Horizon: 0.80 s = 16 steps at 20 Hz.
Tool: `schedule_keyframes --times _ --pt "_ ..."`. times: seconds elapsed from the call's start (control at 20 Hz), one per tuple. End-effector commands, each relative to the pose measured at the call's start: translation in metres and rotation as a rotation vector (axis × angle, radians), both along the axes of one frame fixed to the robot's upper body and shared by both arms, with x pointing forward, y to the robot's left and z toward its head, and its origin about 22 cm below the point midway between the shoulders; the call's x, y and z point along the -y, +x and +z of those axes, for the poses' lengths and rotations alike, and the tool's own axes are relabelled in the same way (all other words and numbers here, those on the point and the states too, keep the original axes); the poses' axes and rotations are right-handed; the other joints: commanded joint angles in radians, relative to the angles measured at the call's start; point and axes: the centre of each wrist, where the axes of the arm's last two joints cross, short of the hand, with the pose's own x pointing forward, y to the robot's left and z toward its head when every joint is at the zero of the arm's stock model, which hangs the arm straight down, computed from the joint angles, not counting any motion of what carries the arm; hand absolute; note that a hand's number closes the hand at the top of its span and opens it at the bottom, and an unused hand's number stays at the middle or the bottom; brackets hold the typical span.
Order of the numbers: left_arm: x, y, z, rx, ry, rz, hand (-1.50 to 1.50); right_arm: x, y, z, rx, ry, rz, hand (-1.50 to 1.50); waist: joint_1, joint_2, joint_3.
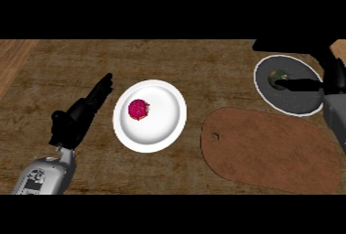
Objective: Pick the squash from the cutting board and place it in the pan
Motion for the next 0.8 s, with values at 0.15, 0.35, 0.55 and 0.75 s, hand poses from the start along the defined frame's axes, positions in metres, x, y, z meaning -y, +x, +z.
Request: schedule_keyframes --times 0.15,0.35,0.55,0.75 --pt "0.000 -0.005 -0.006 -0.028 -0.004 -0.003 0.00 0.037 -0.026 -0.012 0.036 0.244 0.082 -1.50 -0.010 -0.007 -0.002" --pt "-0.015 -0.005 -0.016 -0.007 0.005 0.029 0.00 0.072 -0.051 -0.016 0.075 0.273 0.165 -1.50 -0.024 -0.011 -0.003" --pt "-0.005 -0.001 0.000 0.002 0.007 0.014 0.00 0.088 -0.068 -0.021 0.174 0.258 0.187 -1.50 -0.022 -0.012 -0.001" --pt "-0.008 -0.007 -0.004 -0.005 0.008 0.014 0.00 0.094 -0.083 -0.036 0.186 0.288 0.215 -1.50 -0.024 -0.017 -0.002"
